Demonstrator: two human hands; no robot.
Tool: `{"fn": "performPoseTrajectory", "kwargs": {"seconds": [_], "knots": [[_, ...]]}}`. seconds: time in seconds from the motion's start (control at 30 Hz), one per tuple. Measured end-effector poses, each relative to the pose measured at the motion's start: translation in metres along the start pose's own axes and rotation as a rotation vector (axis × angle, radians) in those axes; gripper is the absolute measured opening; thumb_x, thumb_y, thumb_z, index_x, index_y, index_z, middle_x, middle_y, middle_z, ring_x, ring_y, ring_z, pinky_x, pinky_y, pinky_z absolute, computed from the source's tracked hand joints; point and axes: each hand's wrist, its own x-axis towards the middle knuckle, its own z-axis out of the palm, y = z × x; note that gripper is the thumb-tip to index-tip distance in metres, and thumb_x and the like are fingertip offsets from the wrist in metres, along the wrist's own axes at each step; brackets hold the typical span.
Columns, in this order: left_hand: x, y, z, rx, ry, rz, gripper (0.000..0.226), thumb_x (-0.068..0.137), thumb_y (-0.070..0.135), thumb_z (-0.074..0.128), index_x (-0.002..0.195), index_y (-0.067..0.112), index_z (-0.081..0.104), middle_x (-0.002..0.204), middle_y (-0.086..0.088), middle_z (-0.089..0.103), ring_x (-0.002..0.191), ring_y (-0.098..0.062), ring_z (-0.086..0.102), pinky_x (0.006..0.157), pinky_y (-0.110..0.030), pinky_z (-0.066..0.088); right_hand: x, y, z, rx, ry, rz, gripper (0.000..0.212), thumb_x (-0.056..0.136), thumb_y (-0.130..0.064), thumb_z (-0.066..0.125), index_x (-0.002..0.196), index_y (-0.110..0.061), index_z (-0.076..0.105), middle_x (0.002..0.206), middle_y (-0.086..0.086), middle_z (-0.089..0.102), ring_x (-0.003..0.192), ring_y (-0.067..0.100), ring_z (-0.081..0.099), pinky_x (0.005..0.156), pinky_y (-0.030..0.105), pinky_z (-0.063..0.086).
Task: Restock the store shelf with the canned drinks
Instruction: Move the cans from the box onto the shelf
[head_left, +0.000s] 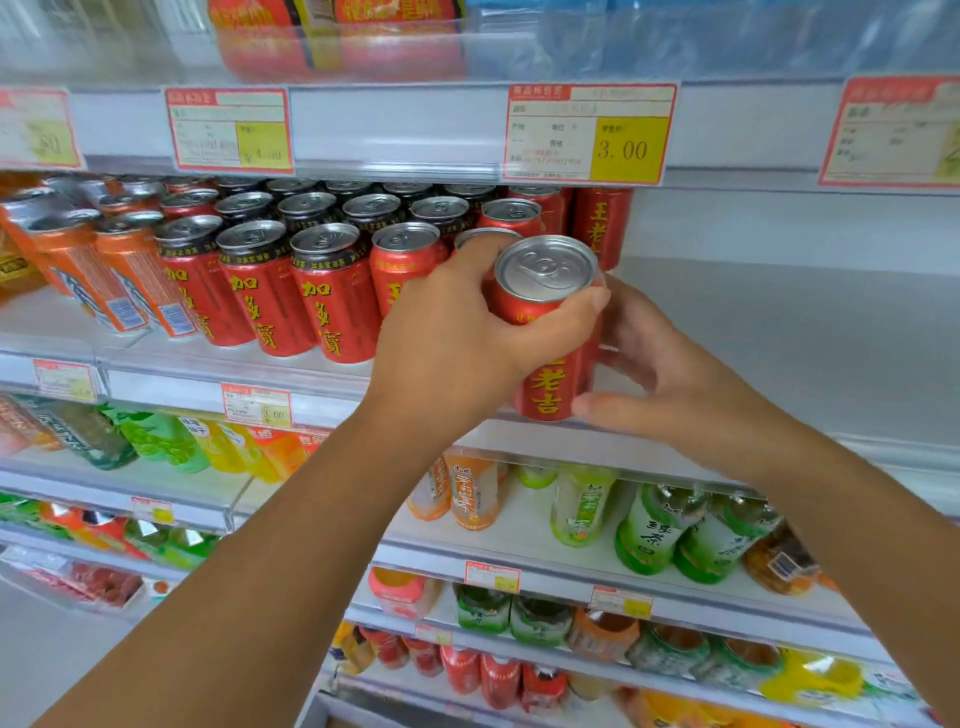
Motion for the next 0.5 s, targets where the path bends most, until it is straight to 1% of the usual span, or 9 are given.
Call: {"fn": "performPoseTrajectory", "kwargs": {"seconds": [0.03,0.07,0.13,0.17,0.23,0.3,0.37,0.43,0.5], "knots": [[0.001,0.002,0.005,-0.016,-0.014,0.01,0.06,0.062,0.075,0.057,0.106,0.035,0.067,0.094,0.019,0.072,0.092,0.0,0.067,0.083,-0.031,0.054,-0.005,-0.004,0.005,-0.005,0.012,-0.009,0.092,0.065,-0.033,0.082,0.143,-0.035,0.032,0.137,-0.015,0.052,0.126,0.001,0.05,0.103,0.025,0.042],[0.002,0.004,0.011,-0.033,-0.021,0.016,0.06,0.063,0.075,0.058,0.106,0.034,0.067,0.095,0.017,0.072,0.092,-0.003,0.067,0.083,-0.033,0.055,-0.006,-0.006,0.008,-0.023,0.09,-0.002,0.089,0.065,-0.033,0.086,0.139,-0.035,0.037,0.131,-0.017,0.057,0.12,-0.001,0.054,0.099,0.021,0.045],[0.003,0.007,0.019,-0.055,-0.039,0.019,0.059,0.065,0.074,0.059,0.108,0.035,0.066,0.095,0.019,0.072,0.092,0.0,0.067,0.083,-0.033,0.055,-0.006,-0.01,0.011,-0.054,0.27,0.007,0.075,0.065,-0.026,0.086,0.128,-0.033,0.046,0.118,-0.017,0.064,0.106,-0.004,0.061,0.089,0.015,0.048],[0.004,0.007,0.021,-0.069,-0.06,0.02,0.059,0.067,0.074,0.061,0.111,0.035,0.066,0.096,0.02,0.071,0.092,0.003,0.066,0.084,-0.031,0.055,-0.004,-0.011,0.009,-0.08,0.322,0.02,0.071,0.065,-0.024,0.086,0.124,-0.032,0.047,0.114,-0.016,0.065,0.102,-0.004,0.063,0.086,0.015,0.05],[0.006,0.001,0.023,-0.087,-0.107,0.02,0.061,0.071,0.07,0.067,0.118,0.032,0.063,0.096,0.017,0.072,0.089,0.006,0.066,0.083,-0.027,0.055,0.002,-0.008,0.001,-0.124,0.374,0.069,0.068,0.065,-0.027,0.087,0.121,-0.029,0.05,0.112,-0.014,0.066,0.098,-0.001,0.065,0.086,0.022,0.052],[0.006,-0.011,0.019,-0.099,-0.131,0.011,0.063,0.071,0.068,0.068,0.119,0.028,0.062,0.095,0.012,0.073,0.086,0.003,0.067,0.081,-0.026,0.056,0.011,0.0,-0.011,-0.172,0.433,0.121,0.066,0.065,-0.034,0.086,0.12,-0.027,0.051,0.112,-0.011,0.067,0.099,0.003,0.065,0.087,0.029,0.053],[0.001,-0.028,0.014,-0.019,-0.156,0.036,0.057,0.072,0.068,0.069,0.113,0.028,0.067,0.095,0.012,0.073,0.087,0.004,0.066,0.083,-0.021,0.053,0.025,0.007,-0.021,-0.25,0.48,0.184,0.066,0.066,-0.035,0.086,0.119,-0.026,0.049,0.112,-0.008,0.065,0.098,0.006,0.063,0.085,0.027,0.05],[-0.008,-0.051,0.011,0.079,-0.189,0.072,0.045,0.075,0.062,0.069,0.105,0.028,0.072,0.097,0.013,0.073,0.091,0.003,0.064,0.085,-0.019,0.049,0.042,0.015,-0.029,-0.274,0.494,0.238,0.069,0.067,-0.033,0.085,0.123,-0.023,0.047,0.115,-0.004,0.063,0.101,0.01,0.061,0.084,0.027,0.048],[-0.016,-0.073,0.011,0.194,-0.216,0.14,0.047,0.075,0.063,0.067,0.102,0.026,0.075,0.101,0.01,0.073,0.098,-0.006,0.061,0.086,-0.021,0.045,0.059,0.024,-0.034,-0.246,0.504,0.276,0.071,0.068,-0.031,0.085,0.126,-0.019,0.046,0.116,-0.004,0.059,0.102,0.012,0.059,0.083,0.028,0.046]]}}
